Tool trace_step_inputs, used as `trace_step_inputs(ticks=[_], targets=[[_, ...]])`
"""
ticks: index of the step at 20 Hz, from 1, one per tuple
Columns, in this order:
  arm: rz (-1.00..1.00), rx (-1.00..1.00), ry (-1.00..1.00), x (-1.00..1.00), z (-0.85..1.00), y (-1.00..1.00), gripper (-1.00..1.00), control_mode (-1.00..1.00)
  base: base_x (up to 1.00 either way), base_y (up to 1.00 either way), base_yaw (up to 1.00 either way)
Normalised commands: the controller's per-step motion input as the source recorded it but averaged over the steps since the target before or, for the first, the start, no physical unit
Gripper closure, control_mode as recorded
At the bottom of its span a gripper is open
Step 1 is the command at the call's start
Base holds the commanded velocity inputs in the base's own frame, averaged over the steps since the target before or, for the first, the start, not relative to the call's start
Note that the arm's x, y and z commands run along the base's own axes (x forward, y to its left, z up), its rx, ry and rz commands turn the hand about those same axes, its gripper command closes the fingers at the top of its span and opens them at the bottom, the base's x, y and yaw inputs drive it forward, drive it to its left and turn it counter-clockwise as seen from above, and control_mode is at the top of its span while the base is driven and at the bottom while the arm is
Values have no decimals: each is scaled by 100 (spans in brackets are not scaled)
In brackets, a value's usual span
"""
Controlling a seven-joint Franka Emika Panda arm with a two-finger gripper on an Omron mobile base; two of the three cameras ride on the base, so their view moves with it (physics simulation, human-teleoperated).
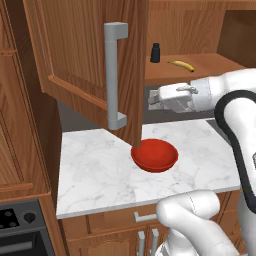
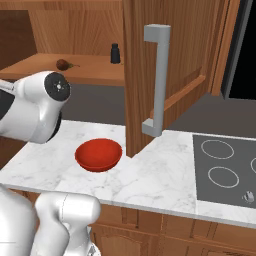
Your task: Open the cabinet. Pick the pear and banana from the cabinet and place them into the bowl. Then close the cabinet.
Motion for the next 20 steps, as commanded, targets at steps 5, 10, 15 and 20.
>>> trace_step_inputs(ticks=[5, 10, 15, 20], targets=[[10, 2, 3, 51, -9, 42, -100, -100, 0, 0, 0], [9, 0, 1, 17, -8, 92, -100, -100, 0, 0, 0], [8, 0, 0, 3, 0, 77, -100, -100, 0, 0, 0], [5, 0, 0, 14, 0, 50, -100, -100, 0, 0, 0]])
